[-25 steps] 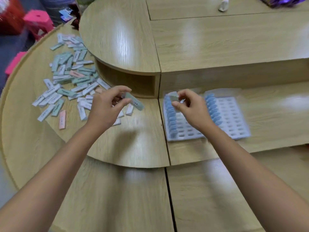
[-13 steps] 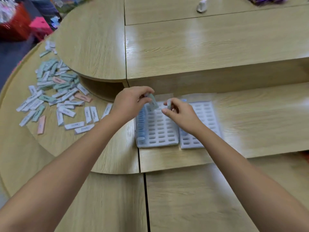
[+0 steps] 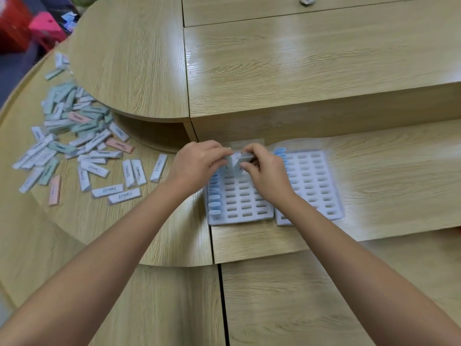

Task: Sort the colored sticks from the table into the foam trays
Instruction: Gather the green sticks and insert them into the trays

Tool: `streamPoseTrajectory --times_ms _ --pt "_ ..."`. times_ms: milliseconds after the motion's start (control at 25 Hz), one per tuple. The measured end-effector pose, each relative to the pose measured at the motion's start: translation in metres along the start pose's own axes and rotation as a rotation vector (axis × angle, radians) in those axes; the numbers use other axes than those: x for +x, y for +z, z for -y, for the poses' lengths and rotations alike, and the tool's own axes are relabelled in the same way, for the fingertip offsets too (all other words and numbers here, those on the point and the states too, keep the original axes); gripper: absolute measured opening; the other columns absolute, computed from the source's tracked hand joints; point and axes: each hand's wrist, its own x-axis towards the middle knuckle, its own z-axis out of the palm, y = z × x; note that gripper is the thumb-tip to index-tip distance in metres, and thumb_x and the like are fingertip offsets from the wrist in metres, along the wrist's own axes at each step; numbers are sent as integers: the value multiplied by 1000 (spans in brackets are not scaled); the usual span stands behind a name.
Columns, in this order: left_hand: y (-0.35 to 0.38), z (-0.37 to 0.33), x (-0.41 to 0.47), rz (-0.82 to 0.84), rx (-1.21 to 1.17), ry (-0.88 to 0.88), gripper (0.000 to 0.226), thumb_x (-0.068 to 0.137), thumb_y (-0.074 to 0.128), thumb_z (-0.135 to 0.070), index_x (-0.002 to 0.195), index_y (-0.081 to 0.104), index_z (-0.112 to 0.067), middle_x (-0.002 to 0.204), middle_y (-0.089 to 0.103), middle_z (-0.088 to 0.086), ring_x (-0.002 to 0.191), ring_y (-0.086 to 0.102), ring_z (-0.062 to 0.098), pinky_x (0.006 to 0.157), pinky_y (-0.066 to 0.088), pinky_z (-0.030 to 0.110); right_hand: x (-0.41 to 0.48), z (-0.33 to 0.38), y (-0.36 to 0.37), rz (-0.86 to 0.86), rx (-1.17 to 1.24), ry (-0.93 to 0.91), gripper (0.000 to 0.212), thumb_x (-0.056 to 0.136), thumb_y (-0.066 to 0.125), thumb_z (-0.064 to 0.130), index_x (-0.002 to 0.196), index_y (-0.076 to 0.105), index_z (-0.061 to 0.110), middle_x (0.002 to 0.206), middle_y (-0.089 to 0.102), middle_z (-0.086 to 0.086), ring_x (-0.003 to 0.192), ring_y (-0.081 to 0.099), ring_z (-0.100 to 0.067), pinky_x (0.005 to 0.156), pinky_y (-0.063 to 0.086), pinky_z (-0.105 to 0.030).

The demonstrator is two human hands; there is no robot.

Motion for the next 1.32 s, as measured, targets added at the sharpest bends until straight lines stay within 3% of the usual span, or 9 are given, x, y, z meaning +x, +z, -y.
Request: streamPoseTrajectory --times_ms 120,280,400,560,800,920,1080,1200,1320 --pt "0 2 2 -28 0 5 27 87 52 -27 103 71 -15 91 66 2 67 61 21 62 37 25 4 0 10 9 -37 -54 15 91 55 6 106 61 6 86 61 -2 79 54 -16 68 38 -20" --pt "0 1 3 -49 34 26 26 87 52 -28 100 72 -16 86 68 1 67 62 19 63 34 25 3 0 22 -22 -42 -105 17 90 54 2 104 63 6 82 55 6 75 49 -10 66 34 -6" --pt "2 3 2 -37 17 21 23 87 55 -25 99 72 -15 85 68 1 72 64 19 65 36 27 0 -4 26 -5 -42 -109 15 92 51 3 102 62 7 80 55 2 71 49 -10 63 35 -8" --pt "3 4 4 9 31 52 17 81 67 -15 96 73 -15 81 65 4 69 62 24 64 38 29 -4 -9 33 -43 -89 -157 20 92 50 1 107 63 6 88 57 -3 70 44 4 69 34 -3" --pt "4 -1 -3 3 -114 -105 23 87 64 -16 110 67 -14 96 64 3 86 60 20 74 44 33 -12 -15 48 -251 -283 -342 22 83 62 0 104 65 6 84 59 -6 74 46 -8 52 38 -21" --pt "3 0 -3 -16 -133 -136 14 85 67 -21 99 66 -16 92 66 -2 85 61 17 76 46 34 -11 -14 47 -245 -242 -349 18 85 58 5 102 63 8 84 64 -4 74 56 -14 56 42 -22" --pt "7 2 -6 -33 -91 -87 6 82 70 -17 87 72 -15 90 68 0 83 62 21 71 42 33 -6 -16 50 -253 -353 -405 6 84 58 2 82 62 5 72 58 -5 61 53 -20 41 43 -35" --pt "3 4 -5 6 -66 -80 7 83 68 -17 87 73 -18 93 66 0 88 59 23 75 32 31 -6 -19 52 -239 -367 -389 7 83 60 -2 84 63 4 74 58 -6 66 55 -23 41 43 -36" --pt "-3 4 -6 63 -79 -63 14 87 64 -17 98 73 -20 101 63 -1 96 57 21 81 35 32 -11 -18 45 -203 -346 -384 14 87 53 6 95 65 5 85 61 -7 75 57 -23 47 46 -33"
